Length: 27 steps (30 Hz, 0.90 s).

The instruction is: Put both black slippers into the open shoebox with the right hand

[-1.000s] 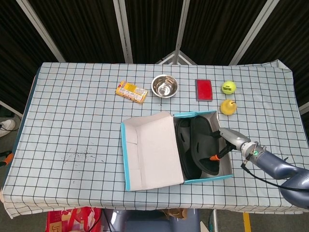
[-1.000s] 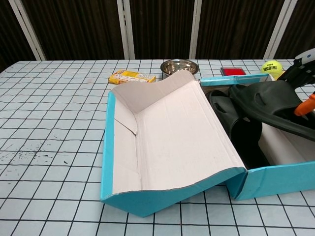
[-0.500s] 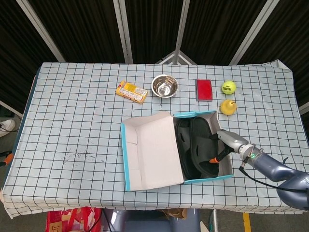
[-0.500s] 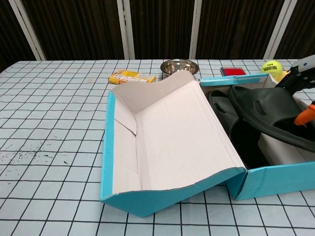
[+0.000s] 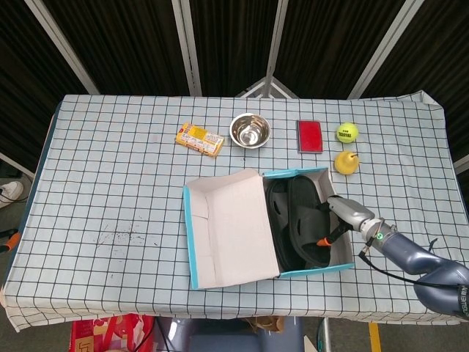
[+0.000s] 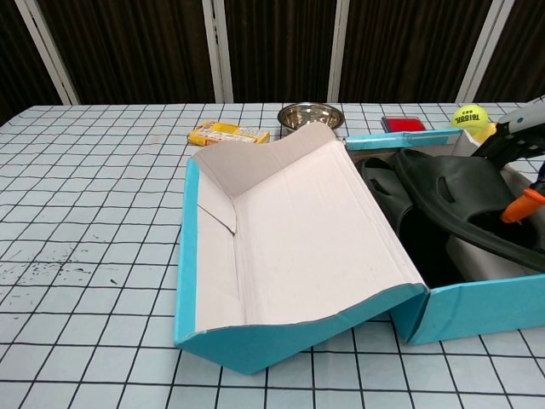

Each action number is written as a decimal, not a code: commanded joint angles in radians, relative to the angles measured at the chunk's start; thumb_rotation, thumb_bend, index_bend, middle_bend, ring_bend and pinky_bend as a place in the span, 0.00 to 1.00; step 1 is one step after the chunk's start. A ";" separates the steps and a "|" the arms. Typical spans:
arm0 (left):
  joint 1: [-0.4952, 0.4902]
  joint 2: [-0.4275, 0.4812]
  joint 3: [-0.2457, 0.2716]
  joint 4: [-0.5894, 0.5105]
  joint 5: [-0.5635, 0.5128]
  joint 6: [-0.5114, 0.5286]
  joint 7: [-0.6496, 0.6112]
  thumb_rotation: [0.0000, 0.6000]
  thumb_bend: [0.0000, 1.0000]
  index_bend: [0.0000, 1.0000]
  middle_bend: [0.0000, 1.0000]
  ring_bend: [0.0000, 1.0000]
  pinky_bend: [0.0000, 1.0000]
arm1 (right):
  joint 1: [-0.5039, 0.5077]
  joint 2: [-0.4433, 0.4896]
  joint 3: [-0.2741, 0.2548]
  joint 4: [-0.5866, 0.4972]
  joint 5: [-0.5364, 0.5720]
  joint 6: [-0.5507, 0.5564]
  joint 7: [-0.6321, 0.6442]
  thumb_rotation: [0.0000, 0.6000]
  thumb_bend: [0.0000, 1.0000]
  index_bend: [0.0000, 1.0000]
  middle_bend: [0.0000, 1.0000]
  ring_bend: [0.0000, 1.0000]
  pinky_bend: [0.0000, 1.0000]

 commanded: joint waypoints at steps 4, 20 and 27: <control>0.001 0.001 0.000 0.000 -0.001 0.002 -0.001 1.00 0.34 0.03 0.00 0.00 0.07 | -0.015 -0.042 -0.013 0.032 0.046 0.048 -0.090 1.00 0.86 0.76 0.67 0.28 0.00; 0.002 0.003 0.001 -0.007 0.003 0.007 0.003 1.00 0.33 0.03 0.00 0.00 0.07 | -0.024 -0.093 -0.045 0.051 0.178 0.095 -0.290 1.00 0.86 0.76 0.67 0.28 0.00; 0.000 0.002 0.001 -0.007 0.002 0.004 0.005 1.00 0.33 0.03 0.00 0.00 0.07 | -0.025 -0.103 -0.062 0.049 0.201 0.119 -0.370 1.00 0.86 0.76 0.67 0.28 0.00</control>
